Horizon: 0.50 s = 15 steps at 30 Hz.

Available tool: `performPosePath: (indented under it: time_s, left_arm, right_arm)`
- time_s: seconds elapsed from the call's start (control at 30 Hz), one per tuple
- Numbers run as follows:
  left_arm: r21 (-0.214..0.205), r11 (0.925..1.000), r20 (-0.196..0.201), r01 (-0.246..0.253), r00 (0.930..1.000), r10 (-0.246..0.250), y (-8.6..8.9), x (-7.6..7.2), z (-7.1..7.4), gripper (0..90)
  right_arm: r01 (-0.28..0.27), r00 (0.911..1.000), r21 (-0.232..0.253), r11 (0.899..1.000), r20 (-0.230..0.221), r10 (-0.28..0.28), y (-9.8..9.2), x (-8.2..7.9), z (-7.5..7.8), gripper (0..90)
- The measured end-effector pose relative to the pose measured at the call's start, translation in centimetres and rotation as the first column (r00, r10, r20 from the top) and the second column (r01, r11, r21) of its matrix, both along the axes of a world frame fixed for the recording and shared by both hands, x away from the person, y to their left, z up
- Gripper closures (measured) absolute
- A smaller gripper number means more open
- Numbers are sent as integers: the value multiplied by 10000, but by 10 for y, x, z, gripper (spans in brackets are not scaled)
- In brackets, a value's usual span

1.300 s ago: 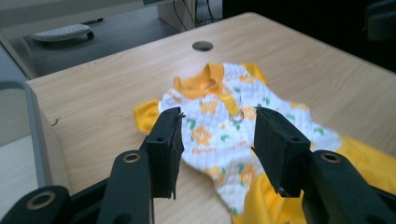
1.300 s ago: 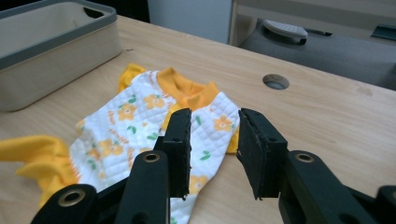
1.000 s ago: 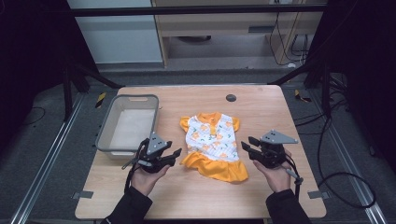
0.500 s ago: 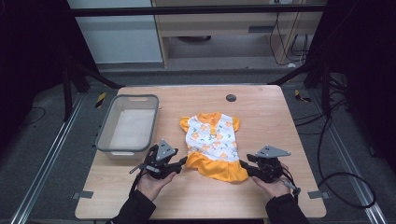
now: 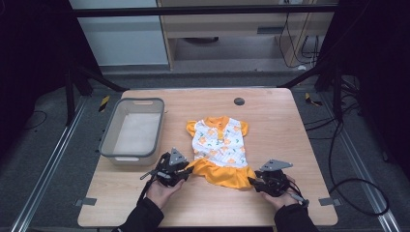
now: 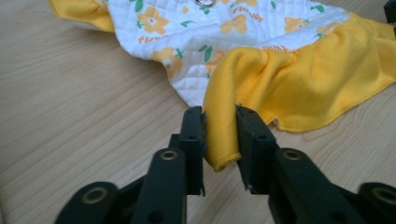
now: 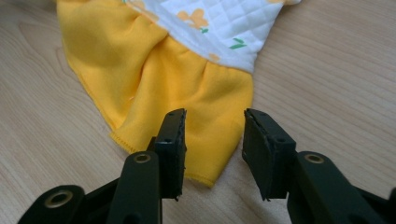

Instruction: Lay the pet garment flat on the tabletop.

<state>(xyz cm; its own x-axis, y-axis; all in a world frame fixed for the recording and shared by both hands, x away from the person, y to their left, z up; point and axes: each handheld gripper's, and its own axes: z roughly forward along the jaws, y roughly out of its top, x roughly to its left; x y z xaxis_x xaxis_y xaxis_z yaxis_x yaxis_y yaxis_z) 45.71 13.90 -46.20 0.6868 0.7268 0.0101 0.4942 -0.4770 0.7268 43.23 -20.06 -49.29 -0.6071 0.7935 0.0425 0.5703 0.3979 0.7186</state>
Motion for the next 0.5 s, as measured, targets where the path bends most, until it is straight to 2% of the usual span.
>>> performPosePath:
  time_s: [0.13, 0.17, 0.2, 0.23, 0.4, 0.5]
  left_arm:
    - [51, 9999, 3, 136, 9999, -137, -1, -2, 0, 822]
    - [51, 9999, 3, 136, 9999, -137, -1, -2, 0, 827]
    - [23, 9999, 24, 154, 9999, -154, 0, -3, 1, 829]
    - [4, 9999, 40, 171, 9998, -171, 0, -3, 1, 830]
    - [-124, 9997, 94, 206, 9997, -205, 3, -5, 6, 833]
    - [-232, 9993, 125, 277, 9995, -274, 7, -7, 10, 833]
  right_arm:
    - [-46, 10000, -459, 9989, -78, 42, 2, -1, -2, 717]
    - [-46, 10000, -459, 9989, -78, 42, 2, -1, -2, 717]
    - [23, 9997, -419, 9991, -237, -33, 3, -1, -1, 806]
    - [30, 9996, -449, 9990, -290, -43, 3, -2, 0, 852]
    - [17, 9982, -211, 9998, -602, -30, 1, -2, 3, 882]
    - [-49, 9990, 131, 9999, -445, 55, -3, -3, 12, 883]
